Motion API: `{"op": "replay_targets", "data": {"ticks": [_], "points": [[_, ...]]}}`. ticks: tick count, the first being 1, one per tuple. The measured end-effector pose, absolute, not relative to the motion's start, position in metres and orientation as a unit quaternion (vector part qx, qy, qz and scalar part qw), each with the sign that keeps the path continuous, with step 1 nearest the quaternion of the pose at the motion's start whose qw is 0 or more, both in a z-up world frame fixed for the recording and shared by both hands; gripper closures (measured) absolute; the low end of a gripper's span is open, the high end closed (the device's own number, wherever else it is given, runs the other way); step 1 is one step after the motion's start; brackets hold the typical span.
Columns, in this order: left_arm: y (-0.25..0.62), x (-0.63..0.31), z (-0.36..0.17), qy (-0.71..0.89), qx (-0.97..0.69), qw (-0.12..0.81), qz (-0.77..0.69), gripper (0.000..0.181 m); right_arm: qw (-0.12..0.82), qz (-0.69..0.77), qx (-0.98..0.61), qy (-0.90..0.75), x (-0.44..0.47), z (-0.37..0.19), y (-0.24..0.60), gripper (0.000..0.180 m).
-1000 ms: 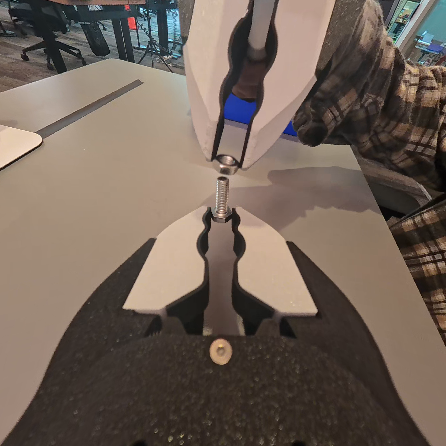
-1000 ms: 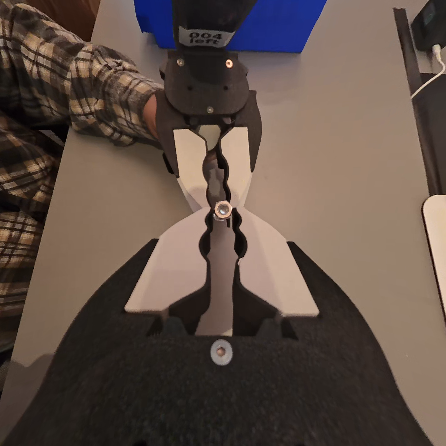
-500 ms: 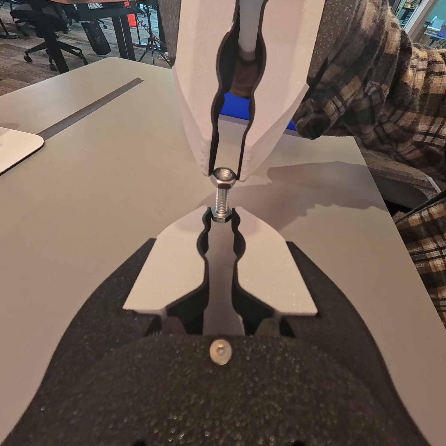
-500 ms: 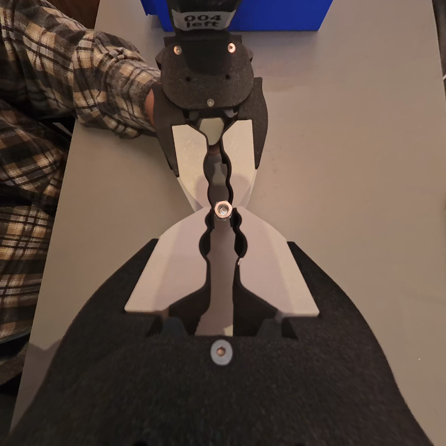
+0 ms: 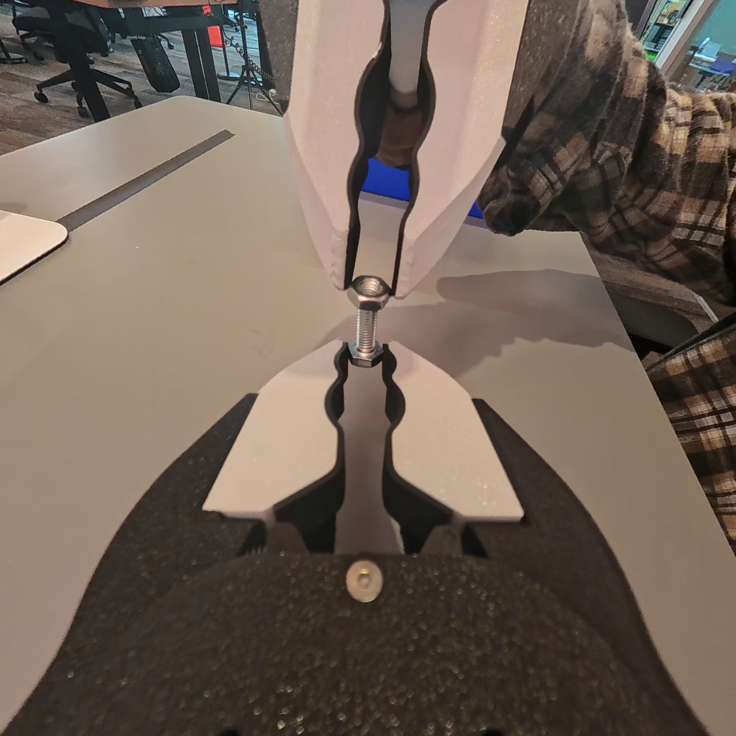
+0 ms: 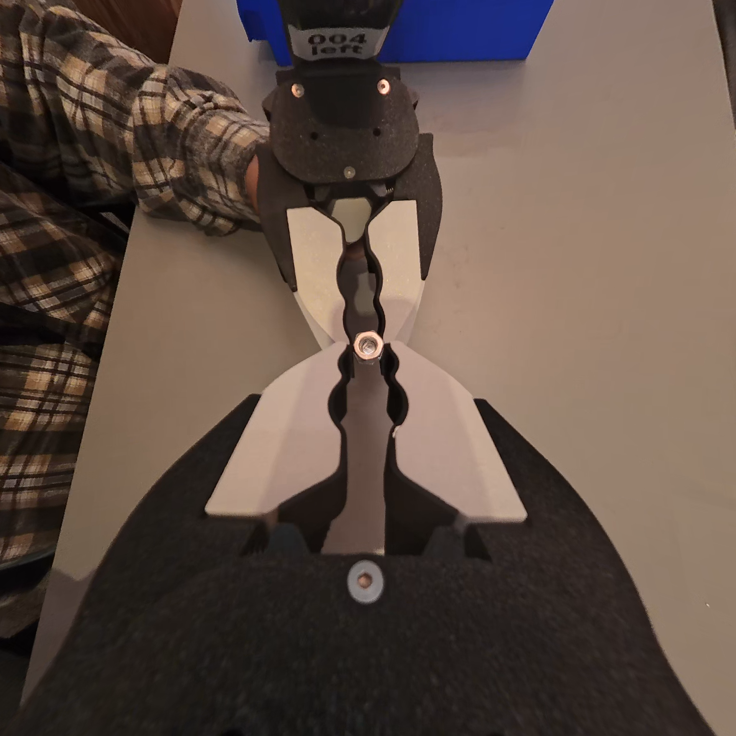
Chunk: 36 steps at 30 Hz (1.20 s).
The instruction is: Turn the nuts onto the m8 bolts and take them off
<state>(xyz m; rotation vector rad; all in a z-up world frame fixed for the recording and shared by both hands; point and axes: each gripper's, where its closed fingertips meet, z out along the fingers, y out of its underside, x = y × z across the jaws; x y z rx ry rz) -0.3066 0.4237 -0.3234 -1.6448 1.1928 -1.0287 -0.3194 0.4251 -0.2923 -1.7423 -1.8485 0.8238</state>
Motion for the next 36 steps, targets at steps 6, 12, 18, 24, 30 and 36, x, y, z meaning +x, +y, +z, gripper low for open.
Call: {"op": "replay_targets", "data": {"ticks": [6,12,18,24,30,36], "points": [[0.424,-0.308,-0.319,0.467,-0.651,0.424,-0.422,0.165,0.243,0.319,-0.632,-0.664,-0.321,-0.29,0.426,0.165],[0.424,-0.308,-0.317,0.465,-0.649,0.425,-0.426,0.165,0.241,0.318,-0.631,-0.665,-0.322,-0.291,0.425,0.165],[0.424,-0.308,-0.317,0.466,-0.649,0.424,-0.426,0.165,0.243,0.323,-0.627,-0.666,-0.322,-0.29,0.424,0.162],[0.424,-0.308,-0.316,0.465,-0.649,0.425,-0.427,0.165,0.281,0.349,-0.622,-0.642,-0.321,-0.283,0.426,0.137],[0.423,-0.308,-0.312,0.458,-0.643,0.426,-0.442,0.165,0.376,0.468,-0.559,-0.571,-0.329,-0.271,0.412,0.096],[0.421,-0.306,-0.311,0.459,-0.638,0.428,-0.446,0.165,0.394,0.515,-0.527,-0.549,-0.335,-0.268,0.4,0.092]]}}
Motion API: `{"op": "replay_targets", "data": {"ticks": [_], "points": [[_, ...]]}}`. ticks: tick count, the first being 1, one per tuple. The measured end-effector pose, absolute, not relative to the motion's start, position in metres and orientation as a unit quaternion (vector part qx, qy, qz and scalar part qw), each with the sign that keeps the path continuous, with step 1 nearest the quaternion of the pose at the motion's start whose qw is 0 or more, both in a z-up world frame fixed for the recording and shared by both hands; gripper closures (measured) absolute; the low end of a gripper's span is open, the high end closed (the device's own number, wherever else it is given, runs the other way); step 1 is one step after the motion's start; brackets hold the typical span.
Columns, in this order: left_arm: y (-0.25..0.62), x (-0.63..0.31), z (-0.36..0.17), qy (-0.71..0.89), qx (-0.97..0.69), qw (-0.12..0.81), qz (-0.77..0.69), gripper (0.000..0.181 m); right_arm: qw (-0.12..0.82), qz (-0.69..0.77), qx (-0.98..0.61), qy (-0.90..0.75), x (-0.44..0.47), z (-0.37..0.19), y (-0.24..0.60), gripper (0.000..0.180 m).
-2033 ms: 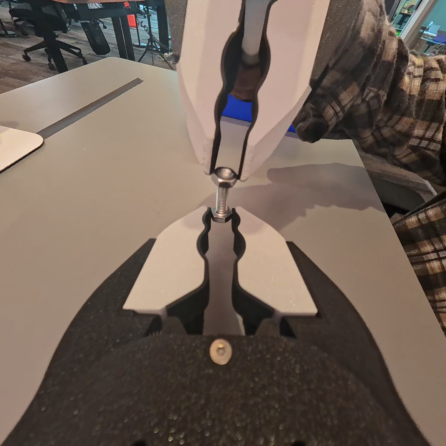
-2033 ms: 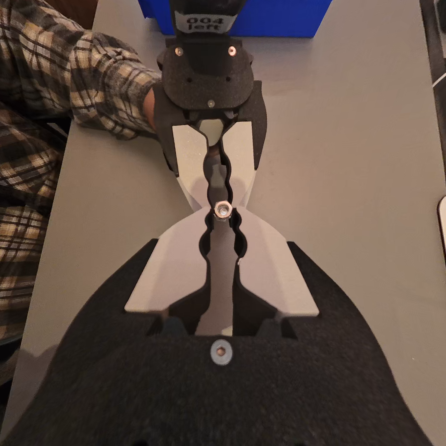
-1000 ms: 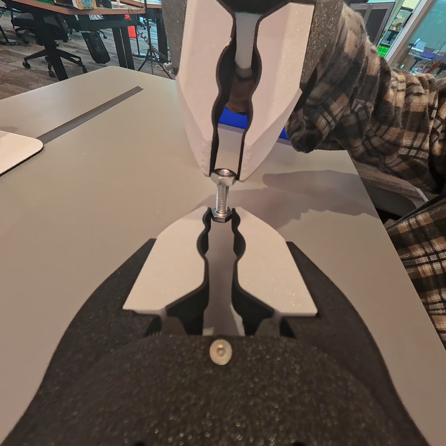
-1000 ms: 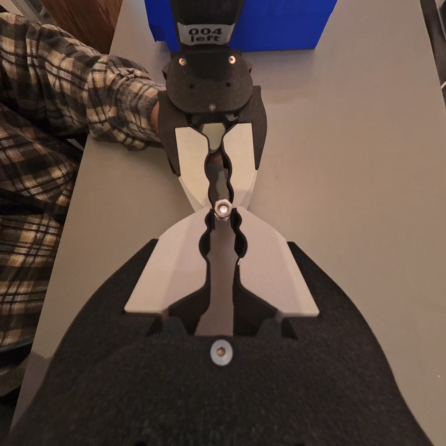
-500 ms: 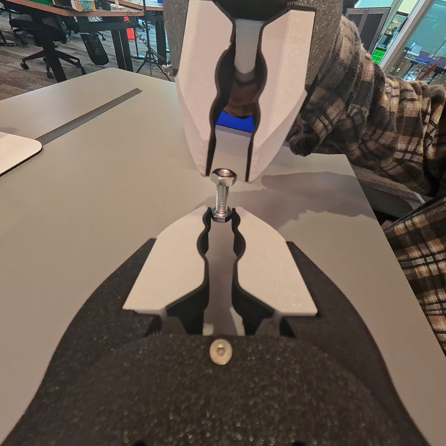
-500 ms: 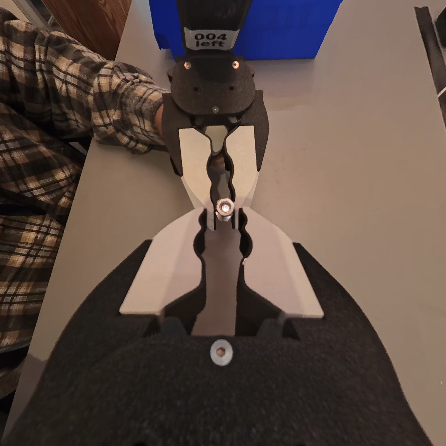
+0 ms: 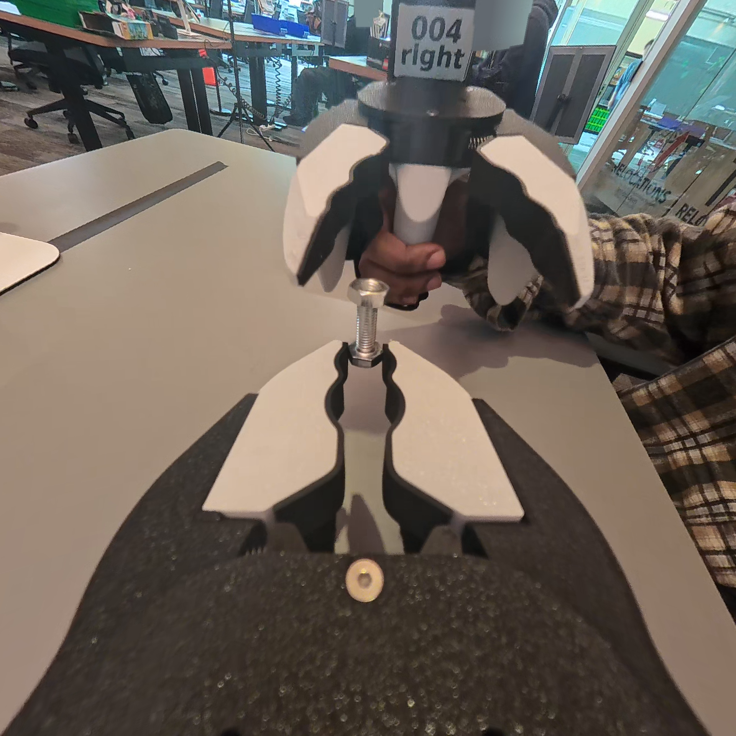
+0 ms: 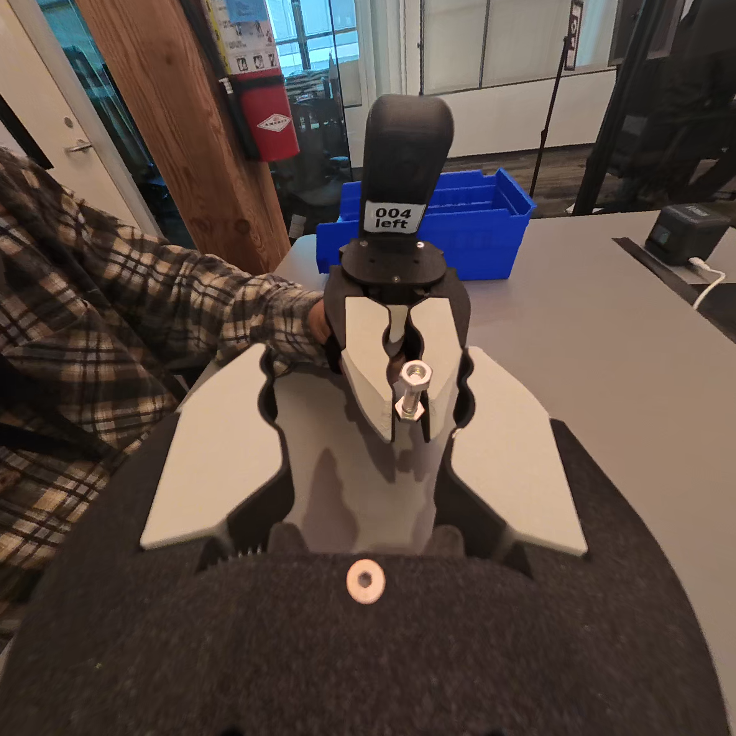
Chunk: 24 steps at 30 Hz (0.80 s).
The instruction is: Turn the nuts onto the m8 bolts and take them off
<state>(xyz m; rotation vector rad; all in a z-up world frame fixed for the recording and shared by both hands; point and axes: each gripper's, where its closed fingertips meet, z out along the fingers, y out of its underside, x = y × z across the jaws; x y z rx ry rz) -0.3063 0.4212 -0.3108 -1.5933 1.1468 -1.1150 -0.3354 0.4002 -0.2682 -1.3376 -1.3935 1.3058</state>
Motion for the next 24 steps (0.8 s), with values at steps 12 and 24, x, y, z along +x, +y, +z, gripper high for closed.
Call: {"op": "replay_targets", "data": {"ticks": [12,24], "points": [[0.4238,-0.31,-0.3042,0.441,-0.636,0.43,-0.465,0.165,0.386,0.519,-0.52,-0.558,-0.3379,-0.2724,0.391,0.092],[0.4233,-0.3092,-0.3048,0.44,-0.637,0.428,-0.467,0.165,0.389,0.521,-0.518,-0.556,-0.3356,-0.268,0.3912,0.092]]}}
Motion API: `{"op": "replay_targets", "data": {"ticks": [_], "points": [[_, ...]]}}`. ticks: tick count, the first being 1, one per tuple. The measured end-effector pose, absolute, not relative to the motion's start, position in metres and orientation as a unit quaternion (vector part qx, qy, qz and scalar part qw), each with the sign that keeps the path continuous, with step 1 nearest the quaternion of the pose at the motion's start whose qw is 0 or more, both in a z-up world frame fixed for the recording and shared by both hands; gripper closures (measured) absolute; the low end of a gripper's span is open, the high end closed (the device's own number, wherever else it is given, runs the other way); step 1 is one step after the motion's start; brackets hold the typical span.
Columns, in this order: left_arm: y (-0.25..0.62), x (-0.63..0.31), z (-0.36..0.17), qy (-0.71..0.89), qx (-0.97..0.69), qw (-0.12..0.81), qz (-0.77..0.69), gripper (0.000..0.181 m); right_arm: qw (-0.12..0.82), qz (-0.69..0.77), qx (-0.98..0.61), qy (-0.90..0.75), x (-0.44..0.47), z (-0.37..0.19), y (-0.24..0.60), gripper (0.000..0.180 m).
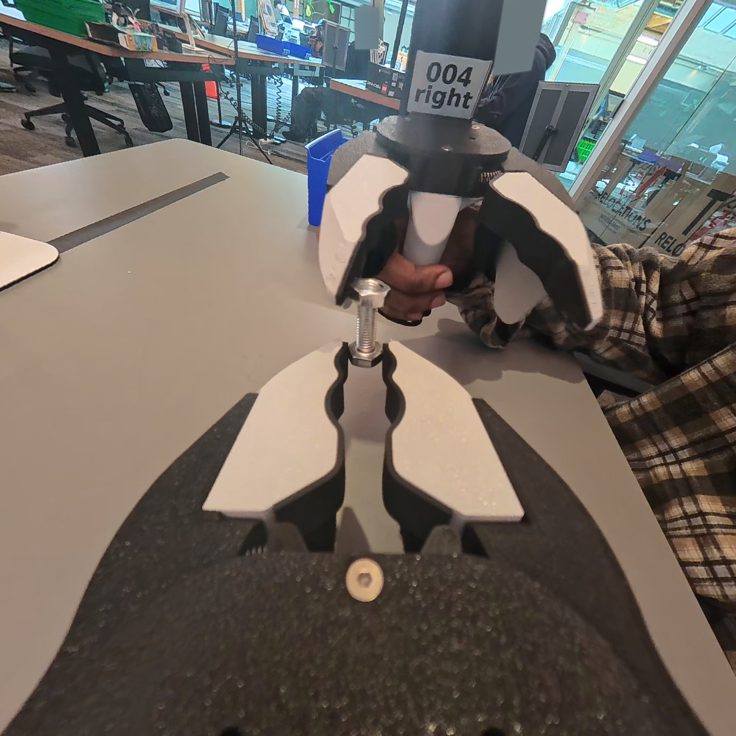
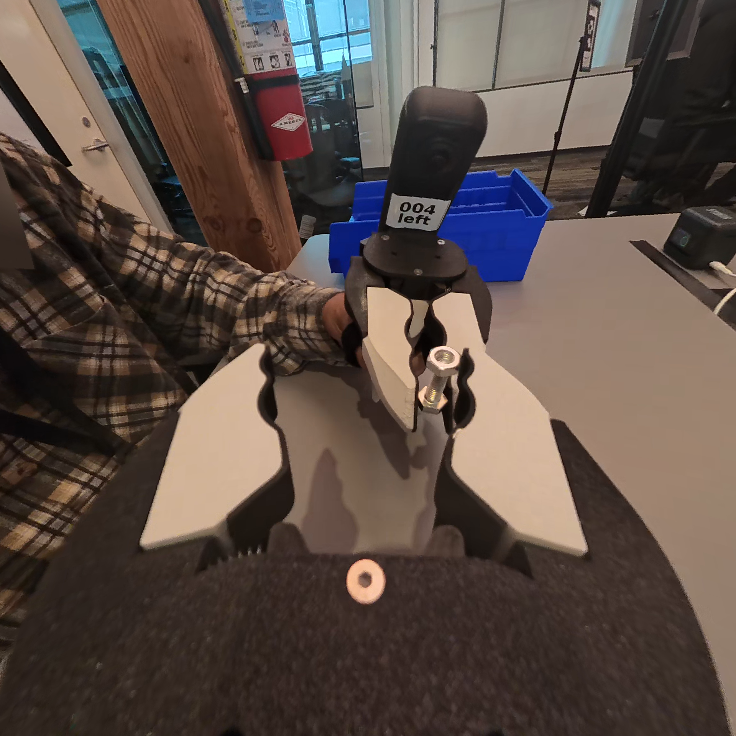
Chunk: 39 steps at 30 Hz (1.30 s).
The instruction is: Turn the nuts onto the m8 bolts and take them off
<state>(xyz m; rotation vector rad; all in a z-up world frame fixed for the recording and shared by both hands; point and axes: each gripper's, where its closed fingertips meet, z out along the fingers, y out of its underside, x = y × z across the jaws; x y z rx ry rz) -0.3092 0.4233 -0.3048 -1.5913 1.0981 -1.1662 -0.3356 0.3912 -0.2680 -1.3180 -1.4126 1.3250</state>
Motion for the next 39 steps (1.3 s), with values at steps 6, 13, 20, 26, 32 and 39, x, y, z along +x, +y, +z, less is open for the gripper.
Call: {"op": "replay_targets", "data": {"ticks": [6,13,20,26,32,39], "points": [[0.424,-0.31,-0.304,0.434,-0.637,0.427,-0.472,0.165,0.39,0.517,-0.52,-0.557,-0.333,-0.268,0.392,0.092],[0.423,-0.31,-0.303,0.434,-0.635,0.425,-0.478,0.165,0.388,0.523,-0.518,-0.555,-0.336,-0.267,0.391,0.092],[0.423,-0.311,-0.301,0.427,-0.634,0.426,-0.484,0.165,0.393,0.529,-0.52,-0.544,-0.333,-0.266,0.394,0.093],[0.423,-0.311,-0.299,0.423,-0.631,0.426,-0.492,0.165,0.39,0.533,-0.515,-0.546,-0.338,-0.266,0.39,0.088],[0.422,-0.311,-0.297,0.423,-0.627,0.427,-0.495,0.165,0.401,0.537,-0.515,-0.534,-0.333,-0.262,0.395,0.092],[0.416,-0.307,-0.294,0.439,-0.612,0.431,-0.497,0.165,0.406,0.536,-0.51,-0.537,-0.336,-0.26,0.406,0.128]]}}
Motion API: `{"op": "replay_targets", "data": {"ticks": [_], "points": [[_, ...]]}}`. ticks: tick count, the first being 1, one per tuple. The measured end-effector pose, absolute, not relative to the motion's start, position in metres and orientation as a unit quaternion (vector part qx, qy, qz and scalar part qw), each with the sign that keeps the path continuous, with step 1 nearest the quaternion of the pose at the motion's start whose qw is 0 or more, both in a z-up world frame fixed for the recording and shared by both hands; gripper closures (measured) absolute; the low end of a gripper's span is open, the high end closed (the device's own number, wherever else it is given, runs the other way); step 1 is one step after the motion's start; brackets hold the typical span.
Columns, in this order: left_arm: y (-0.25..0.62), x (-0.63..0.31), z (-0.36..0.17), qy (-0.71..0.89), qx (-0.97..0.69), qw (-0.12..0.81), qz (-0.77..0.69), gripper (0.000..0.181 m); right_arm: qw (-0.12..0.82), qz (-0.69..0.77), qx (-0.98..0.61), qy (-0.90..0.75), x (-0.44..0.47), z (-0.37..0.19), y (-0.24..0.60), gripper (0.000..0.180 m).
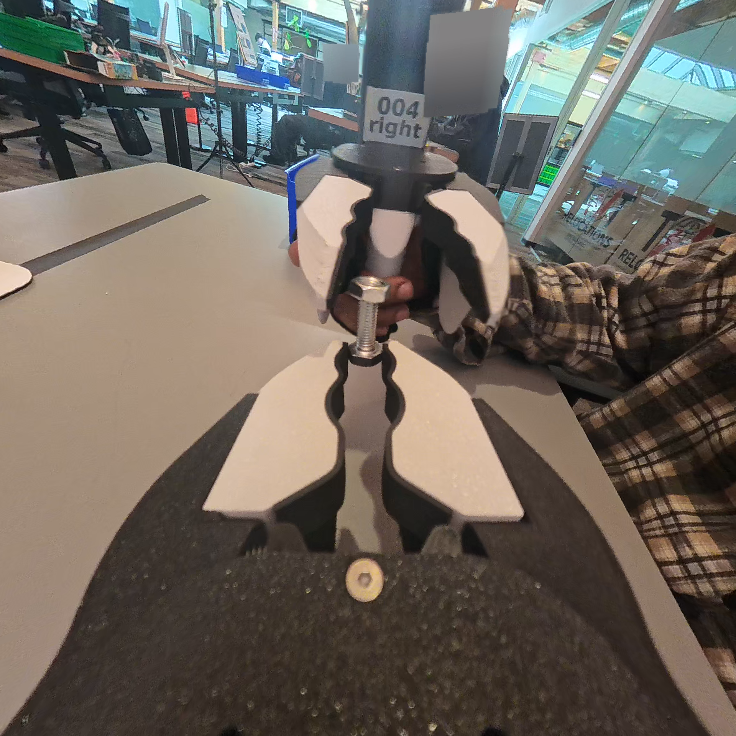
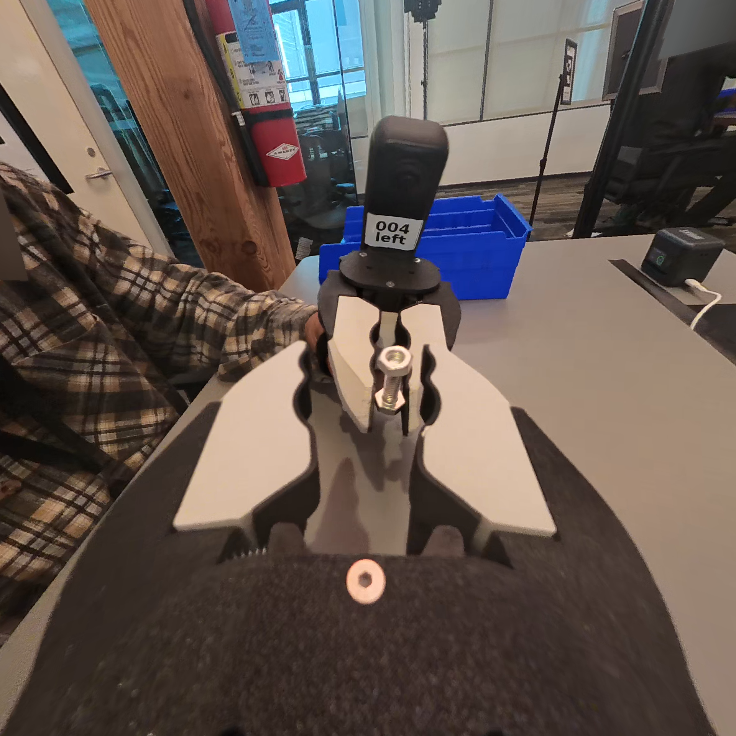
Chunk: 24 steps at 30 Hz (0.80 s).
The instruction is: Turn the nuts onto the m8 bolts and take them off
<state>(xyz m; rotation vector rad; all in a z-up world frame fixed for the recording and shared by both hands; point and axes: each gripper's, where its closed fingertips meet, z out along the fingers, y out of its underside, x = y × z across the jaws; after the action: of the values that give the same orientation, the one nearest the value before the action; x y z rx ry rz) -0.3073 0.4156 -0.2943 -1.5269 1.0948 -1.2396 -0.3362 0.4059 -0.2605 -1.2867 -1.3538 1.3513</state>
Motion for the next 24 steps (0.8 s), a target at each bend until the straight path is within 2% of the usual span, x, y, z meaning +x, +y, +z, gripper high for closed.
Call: {"op": "replay_targets", "data": {"ticks": [5,9,24], "points": [[0.414,-0.307,-0.294,0.444,-0.609,0.432,-0.495,0.165,0.407,0.538,-0.511,-0.532,-0.332,-0.258,0.413,0.153],[0.414,-0.306,-0.297,0.45,-0.613,0.432,-0.485,0.165,0.408,0.526,-0.522,-0.533,-0.332,-0.261,0.416,0.164],[0.424,-0.306,-0.309,0.455,-0.647,0.442,-0.423,0.165,0.444,0.419,-0.593,-0.525,-0.331,-0.274,0.427,0.165]]}}
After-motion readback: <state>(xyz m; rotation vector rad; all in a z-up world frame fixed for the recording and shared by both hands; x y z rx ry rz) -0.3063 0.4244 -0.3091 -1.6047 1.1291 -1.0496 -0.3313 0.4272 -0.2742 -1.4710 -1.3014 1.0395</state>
